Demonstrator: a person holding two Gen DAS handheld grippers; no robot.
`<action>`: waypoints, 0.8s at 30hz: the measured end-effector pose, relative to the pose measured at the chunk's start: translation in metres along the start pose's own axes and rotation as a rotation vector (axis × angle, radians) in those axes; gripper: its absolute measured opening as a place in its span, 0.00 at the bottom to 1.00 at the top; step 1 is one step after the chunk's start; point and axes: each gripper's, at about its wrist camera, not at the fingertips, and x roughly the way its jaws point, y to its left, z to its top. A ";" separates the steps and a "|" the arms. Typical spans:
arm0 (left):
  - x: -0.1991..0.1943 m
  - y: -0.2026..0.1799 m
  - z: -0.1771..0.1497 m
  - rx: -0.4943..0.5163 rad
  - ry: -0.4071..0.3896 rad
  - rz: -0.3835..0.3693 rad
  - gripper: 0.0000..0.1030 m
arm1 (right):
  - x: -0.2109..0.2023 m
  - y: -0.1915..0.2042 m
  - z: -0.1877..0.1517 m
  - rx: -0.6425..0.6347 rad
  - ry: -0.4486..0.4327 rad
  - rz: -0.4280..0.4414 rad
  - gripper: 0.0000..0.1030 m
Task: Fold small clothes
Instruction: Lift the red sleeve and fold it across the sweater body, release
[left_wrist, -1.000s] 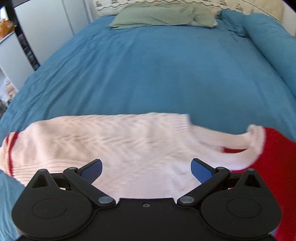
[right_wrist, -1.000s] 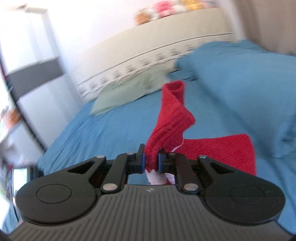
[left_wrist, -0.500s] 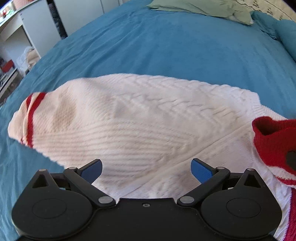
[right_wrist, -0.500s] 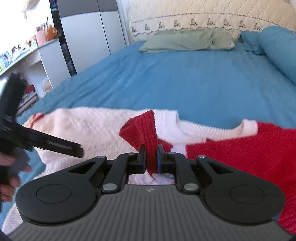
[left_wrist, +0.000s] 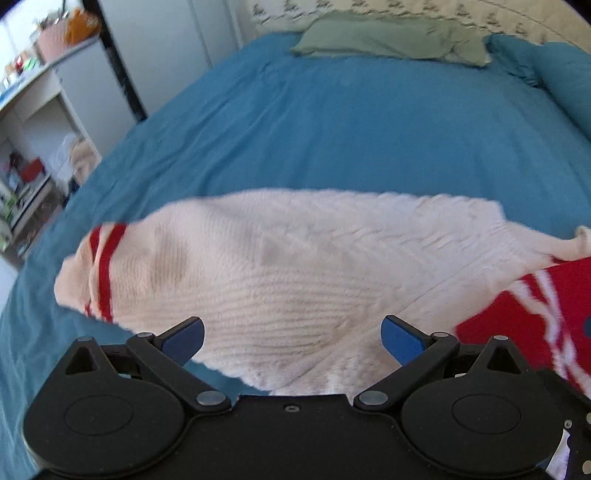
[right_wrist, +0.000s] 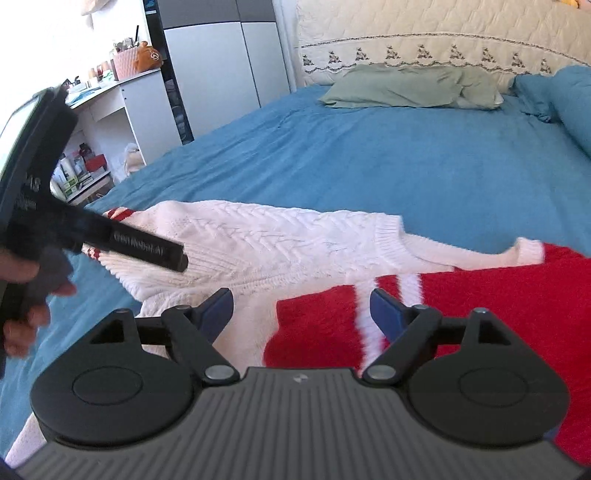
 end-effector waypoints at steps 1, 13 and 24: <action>-0.007 -0.005 0.003 0.010 -0.007 -0.026 1.00 | -0.008 -0.004 0.000 0.006 0.000 -0.009 0.94; -0.023 -0.121 0.002 0.109 0.016 -0.443 1.00 | -0.071 -0.113 -0.037 0.084 0.128 -0.344 0.97; 0.037 -0.163 -0.033 0.158 0.069 -0.425 1.00 | -0.074 -0.148 -0.080 0.100 0.130 -0.334 1.00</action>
